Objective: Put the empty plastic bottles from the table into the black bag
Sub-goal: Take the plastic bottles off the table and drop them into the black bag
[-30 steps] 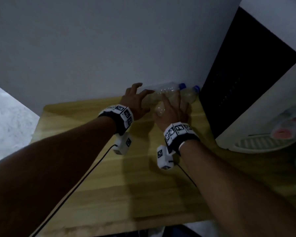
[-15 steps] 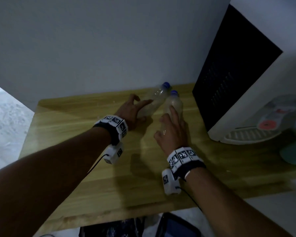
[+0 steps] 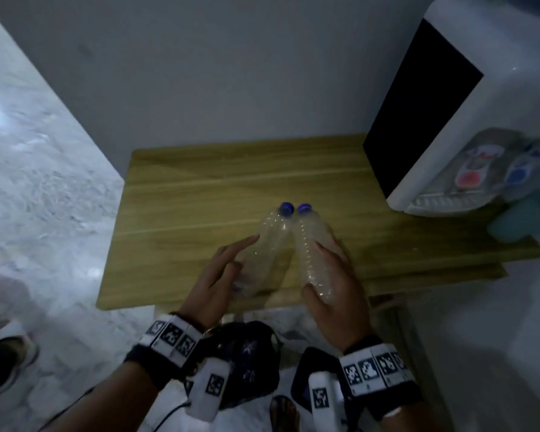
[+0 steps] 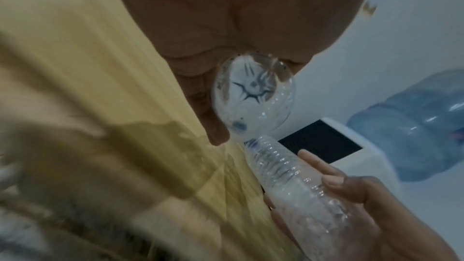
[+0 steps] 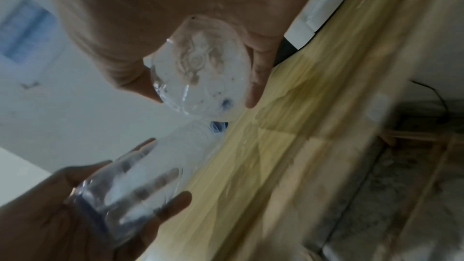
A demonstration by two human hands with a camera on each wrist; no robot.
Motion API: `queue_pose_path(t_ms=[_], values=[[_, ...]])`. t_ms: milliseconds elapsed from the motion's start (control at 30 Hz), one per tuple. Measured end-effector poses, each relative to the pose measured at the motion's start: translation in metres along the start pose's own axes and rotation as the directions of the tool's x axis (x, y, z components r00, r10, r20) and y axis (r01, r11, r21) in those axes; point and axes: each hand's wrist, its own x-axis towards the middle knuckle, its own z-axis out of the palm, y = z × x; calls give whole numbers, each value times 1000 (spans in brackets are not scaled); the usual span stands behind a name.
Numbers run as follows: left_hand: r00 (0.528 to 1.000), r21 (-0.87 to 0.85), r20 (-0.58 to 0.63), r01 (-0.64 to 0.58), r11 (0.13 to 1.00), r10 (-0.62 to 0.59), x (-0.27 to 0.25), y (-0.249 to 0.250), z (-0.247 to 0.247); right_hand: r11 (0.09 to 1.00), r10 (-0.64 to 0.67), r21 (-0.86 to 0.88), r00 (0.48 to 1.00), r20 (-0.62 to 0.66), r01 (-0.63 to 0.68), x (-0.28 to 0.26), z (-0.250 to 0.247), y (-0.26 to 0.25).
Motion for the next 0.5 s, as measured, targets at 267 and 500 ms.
queue_pose_path(t_ms=[267, 500], values=[[977, -118, -45, 201, 972, -207, -186, -42, -43, 989, 50, 137, 996, 77, -60, -157, 30, -35], [897, -221, -76, 412, 884, -436, -276, -98, -54, 929, 306, 145, 927, 215, -340, -238, 64, -7]])
